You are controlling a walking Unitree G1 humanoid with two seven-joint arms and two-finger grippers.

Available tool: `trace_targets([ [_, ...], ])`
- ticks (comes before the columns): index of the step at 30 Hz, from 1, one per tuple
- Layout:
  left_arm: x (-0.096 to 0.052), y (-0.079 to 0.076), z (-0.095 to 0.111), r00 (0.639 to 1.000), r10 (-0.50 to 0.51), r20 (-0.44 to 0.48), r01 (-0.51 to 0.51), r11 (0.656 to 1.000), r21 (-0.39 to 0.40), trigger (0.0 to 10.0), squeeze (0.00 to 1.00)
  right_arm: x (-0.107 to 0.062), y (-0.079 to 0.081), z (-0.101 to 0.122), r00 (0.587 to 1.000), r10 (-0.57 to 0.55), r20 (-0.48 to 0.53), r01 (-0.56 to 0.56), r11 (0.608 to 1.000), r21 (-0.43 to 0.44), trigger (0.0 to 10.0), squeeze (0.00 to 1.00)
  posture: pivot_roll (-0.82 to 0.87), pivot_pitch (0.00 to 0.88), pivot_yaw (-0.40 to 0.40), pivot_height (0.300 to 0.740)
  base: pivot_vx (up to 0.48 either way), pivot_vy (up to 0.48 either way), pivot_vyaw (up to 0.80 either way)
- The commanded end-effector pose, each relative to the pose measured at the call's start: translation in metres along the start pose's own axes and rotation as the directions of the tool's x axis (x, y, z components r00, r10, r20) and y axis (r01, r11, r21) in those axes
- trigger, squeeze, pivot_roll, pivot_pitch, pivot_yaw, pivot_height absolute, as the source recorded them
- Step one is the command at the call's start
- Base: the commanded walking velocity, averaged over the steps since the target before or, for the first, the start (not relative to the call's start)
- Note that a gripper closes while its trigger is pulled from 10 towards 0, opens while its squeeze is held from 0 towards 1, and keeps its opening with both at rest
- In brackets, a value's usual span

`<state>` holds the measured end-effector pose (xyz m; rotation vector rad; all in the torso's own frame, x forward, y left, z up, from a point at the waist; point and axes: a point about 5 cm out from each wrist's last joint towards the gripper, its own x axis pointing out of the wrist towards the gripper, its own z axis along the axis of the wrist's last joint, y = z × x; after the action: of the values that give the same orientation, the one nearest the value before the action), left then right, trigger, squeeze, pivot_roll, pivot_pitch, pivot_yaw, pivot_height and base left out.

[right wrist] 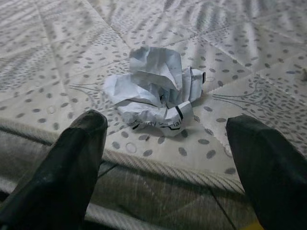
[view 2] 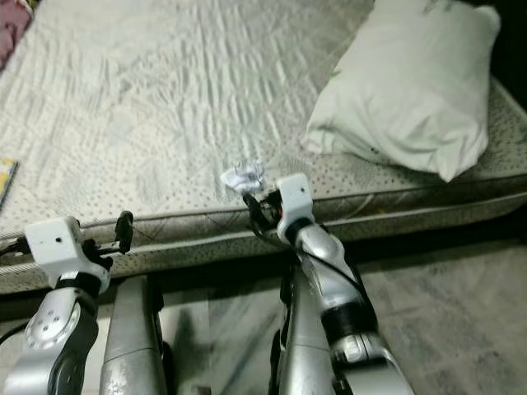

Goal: Clean up the room

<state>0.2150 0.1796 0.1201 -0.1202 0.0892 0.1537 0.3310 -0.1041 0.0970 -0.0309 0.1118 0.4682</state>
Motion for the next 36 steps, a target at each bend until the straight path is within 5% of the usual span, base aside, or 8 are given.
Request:
trace_targets([
  [1,-0.004,0.002,-0.001,1.000,0.015,-0.012,-0.015,1.000,0.013,10.0,0.00,-0.001,0.000,-0.005,1.000,-0.004,-0.010,0.004,1.000,-0.006,10.0,0.00,0.10,0.278,-0.037,0.517,0.000,0.000,0.00],
  [7,-0.025,-0.004,0.008,1.000,-0.004,-0.027,0.005,0.998,0.057,10.0,0.00,0.037,0.007,0.025,0.994,-0.056,0.094,0.063,0.996,-0.066,10.0,0.00,0.18,0.328,-0.027,0.517,0.000,0.000,0.00],
  [15,-0.027,-0.007,0.009,0.999,0.001,-0.043,0.002,0.998,0.064,10.0,0.00,0.052,0.023,0.030,0.984,-0.164,0.074,0.170,0.982,-0.080,10.0,0.00,0.21,0.329,-0.039,0.517,0.000,0.000,0.00],
  [16,-0.027,-0.007,0.009,0.999,0.002,-0.043,0.001,0.998,0.064,10.0,0.00,0.054,0.024,0.029,0.979,-0.195,0.052,0.199,0.977,-0.079,7.1,0.00,0.21,0.326,-0.040,0.517,0.000,0.000,0.00],
  [17,-0.026,-0.007,0.009,0.999,0.003,-0.043,0.000,0.998,0.065,10.0,0.00,0.055,0.024,0.030,0.977,-0.210,0.048,0.213,0.973,-0.087,0.7,0.00,0.21,0.321,-0.041,0.517,0.000,0.000,0.00],
  [18,-0.025,-0.006,0.009,0.999,0.003,-0.042,-0.001,0.998,0.067,10.0,0.00,0.056,0.025,0.030,0.974,-0.225,0.037,0.228,0.968,-0.108,0.0,0.00,0.21,0.318,-0.043,0.517,0.000,0.000,0.00],
  [36,-0.015,-0.009,0.009,0.999,0.012,-0.033,-0.010,0.998,0.063,10.0,0.00,0.055,0.020,0.020,0.952,-0.301,-0.052,0.289,0.943,-0.163,0.0,0.00,0.21,0.277,-0.064,0.517,0.000,0.000,0.00],
])
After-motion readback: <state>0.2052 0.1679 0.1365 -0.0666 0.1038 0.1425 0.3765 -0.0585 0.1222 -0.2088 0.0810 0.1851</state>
